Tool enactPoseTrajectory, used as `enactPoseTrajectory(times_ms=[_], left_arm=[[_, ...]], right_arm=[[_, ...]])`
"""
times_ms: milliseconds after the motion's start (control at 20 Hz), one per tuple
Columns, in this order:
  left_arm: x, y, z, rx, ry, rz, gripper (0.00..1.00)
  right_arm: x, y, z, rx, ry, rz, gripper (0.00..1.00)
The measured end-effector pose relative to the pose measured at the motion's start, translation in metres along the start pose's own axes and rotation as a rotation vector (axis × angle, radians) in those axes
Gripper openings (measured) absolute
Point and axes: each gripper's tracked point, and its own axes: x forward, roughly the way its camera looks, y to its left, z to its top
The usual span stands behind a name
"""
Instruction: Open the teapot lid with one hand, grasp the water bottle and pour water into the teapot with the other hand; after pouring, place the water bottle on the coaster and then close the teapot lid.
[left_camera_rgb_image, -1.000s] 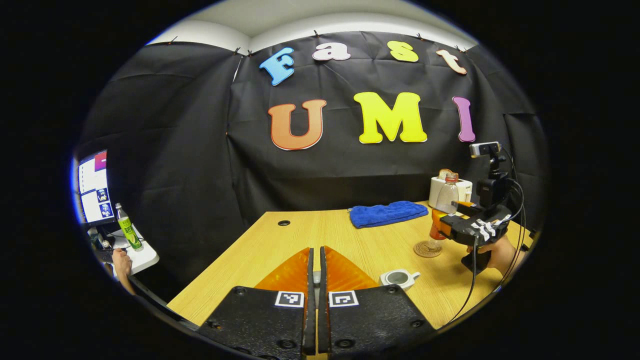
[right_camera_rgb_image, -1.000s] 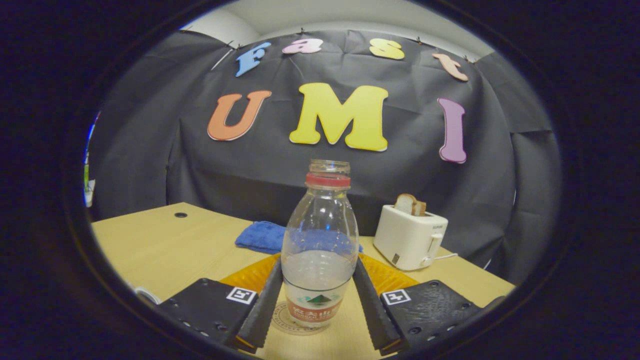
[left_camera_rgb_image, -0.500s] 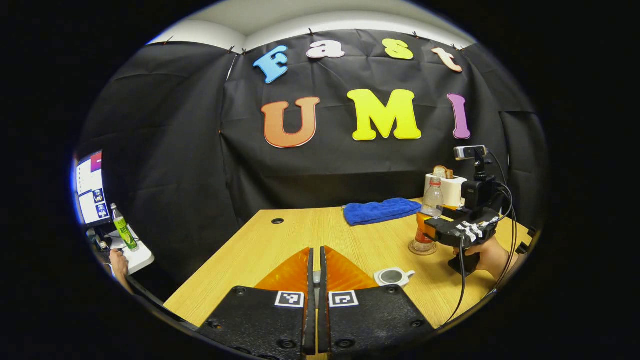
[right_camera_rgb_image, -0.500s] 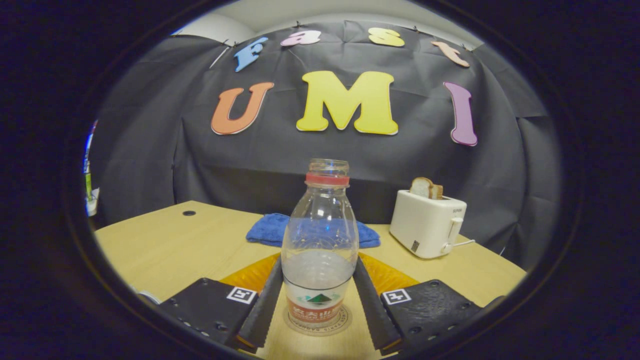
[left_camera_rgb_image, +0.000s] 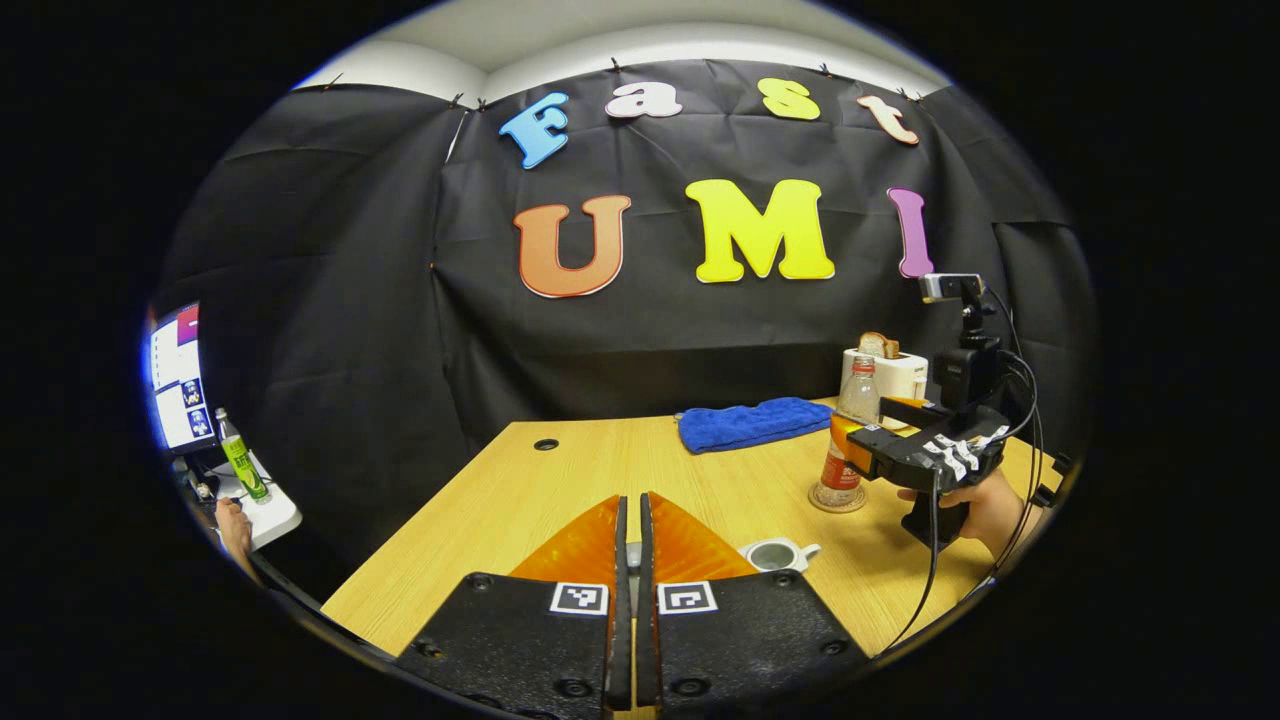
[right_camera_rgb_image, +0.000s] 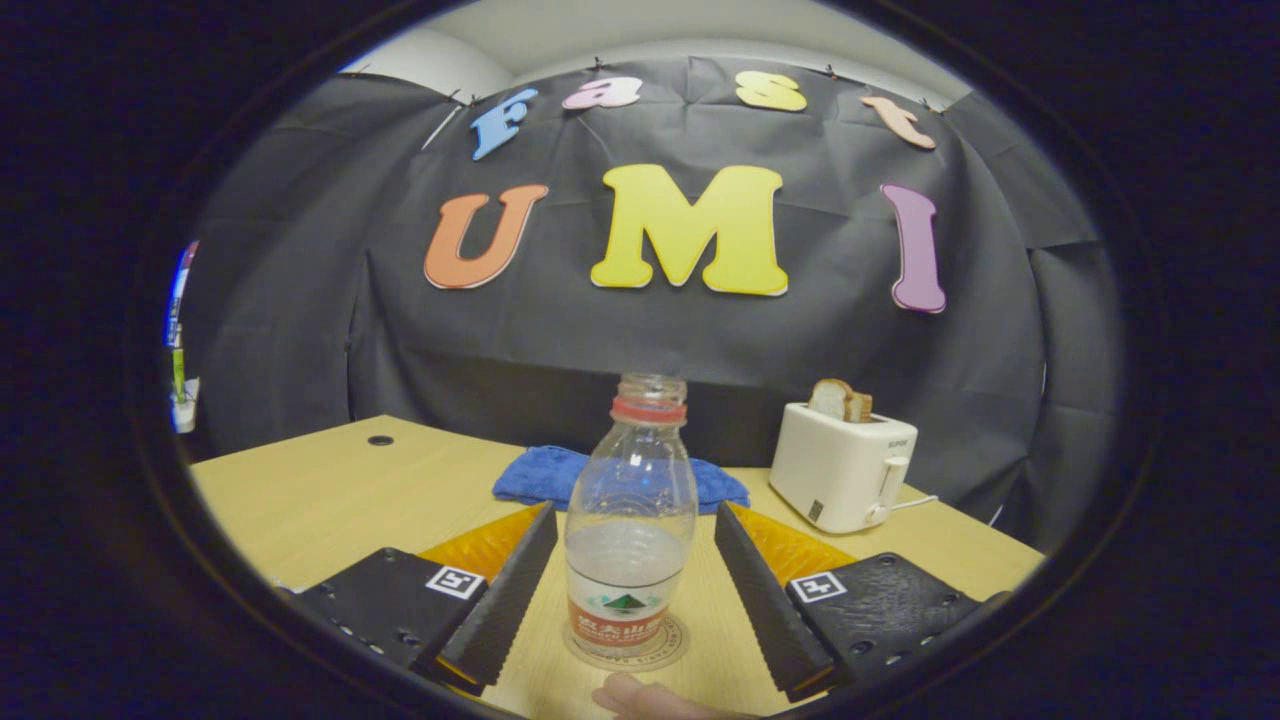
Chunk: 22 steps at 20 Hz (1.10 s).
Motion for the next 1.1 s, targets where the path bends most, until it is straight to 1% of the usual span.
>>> enactPoseTrajectory(times_ms=[100,150,200,250,350,400,450,550,650,800,850,900,1100], left_arm=[[0.006,-0.015,-0.004,-0.044,0.011,-0.045,0.04],[0.010,-0.027,-0.005,-0.071,0.011,-0.085,0.04],[0.015,-0.043,-0.008,-0.098,0.016,-0.135,0.05],[0.020,-0.057,-0.012,-0.117,0.022,-0.179,0.05],[0.027,-0.083,-0.021,-0.118,0.040,-0.250,0.05],[0.032,-0.088,-0.025,-0.113,0.042,-0.246,0.05],[0.039,-0.088,-0.029,-0.110,0.041,-0.230,0.04],[0.050,-0.090,-0.029,-0.127,0.015,-0.210,0.04],[0.058,-0.093,-0.029,-0.151,-0.017,-0.203,0.05],[0.065,-0.100,-0.032,-0.171,-0.048,-0.222,0.05],[0.070,-0.101,-0.035,-0.170,-0.053,-0.225,0.00],[0.073,-0.102,-0.039,-0.166,-0.056,-0.220,0.05],[0.086,-0.108,-0.055,-0.164,-0.031,-0.212,0.04]], right_arm=[[-0.017,-0.008,0.003,0.007,-0.001,0.002,0.95],[-0.027,-0.010,0.007,0.003,-0.009,0.009,0.95],[-0.038,-0.014,0.010,-0.007,-0.024,0.009,0.98],[-0.048,-0.018,0.013,-0.019,-0.045,0.007,0.95],[-0.070,-0.024,0.009,-0.050,-0.062,0.001,0.95],[-0.079,-0.029,0.006,-0.067,-0.059,0.000,0.95],[-0.087,-0.030,0.004,-0.076,-0.058,0.008,0.98],[-0.103,-0.037,-0.001,-0.076,-0.055,0.025,0.99],[-0.119,-0.049,-0.002,-0.063,-0.065,0.022,0.98],[-0.139,-0.066,0.001,-0.050,-0.089,0.011,0.98],[-0.147,-0.071,0.001,-0.059,-0.093,0.010,0.95],[-0.148,-0.078,0.007,-0.064,-0.096,0.007,0.95],[-0.171,-0.096,0.006,-0.093,-0.121,-0.015,0.95]])
